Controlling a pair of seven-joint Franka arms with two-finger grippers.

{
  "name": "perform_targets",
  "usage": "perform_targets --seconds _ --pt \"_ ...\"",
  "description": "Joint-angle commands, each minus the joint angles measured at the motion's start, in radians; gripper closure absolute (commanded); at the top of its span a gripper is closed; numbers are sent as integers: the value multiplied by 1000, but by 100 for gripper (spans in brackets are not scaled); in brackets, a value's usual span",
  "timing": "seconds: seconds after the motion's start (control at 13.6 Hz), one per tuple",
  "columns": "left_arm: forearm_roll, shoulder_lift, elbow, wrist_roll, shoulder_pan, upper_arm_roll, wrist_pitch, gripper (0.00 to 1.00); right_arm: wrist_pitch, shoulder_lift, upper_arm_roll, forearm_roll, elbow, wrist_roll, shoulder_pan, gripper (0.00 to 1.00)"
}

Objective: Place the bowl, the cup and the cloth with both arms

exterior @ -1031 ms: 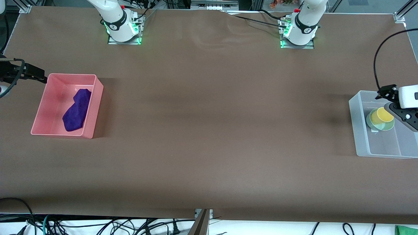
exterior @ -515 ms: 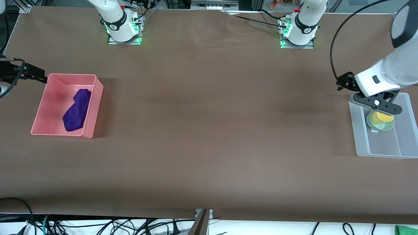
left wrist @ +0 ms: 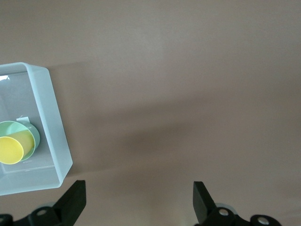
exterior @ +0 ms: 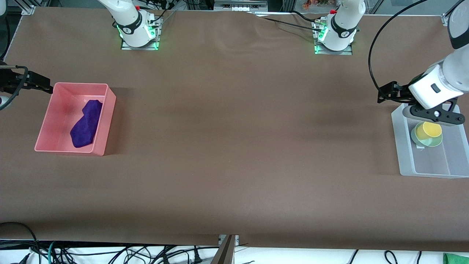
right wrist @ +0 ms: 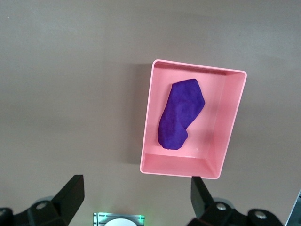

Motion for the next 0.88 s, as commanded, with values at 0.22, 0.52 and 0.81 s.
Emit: perform_targets --seconds 0.22,0.52,0.81 --pt "-84 -172 -217 -74 -265 309 168 0 -5 -1 4 -8 12 -9 -1 0" --pt "-81 -223 -295 -76 -326 364 190 0 -5 -1 4 -7 12 -8 -1 0" --pt "-84 -219 -291 -76 -326 366 190 0 -5 -1 6 -8 12 -8 -1 0"
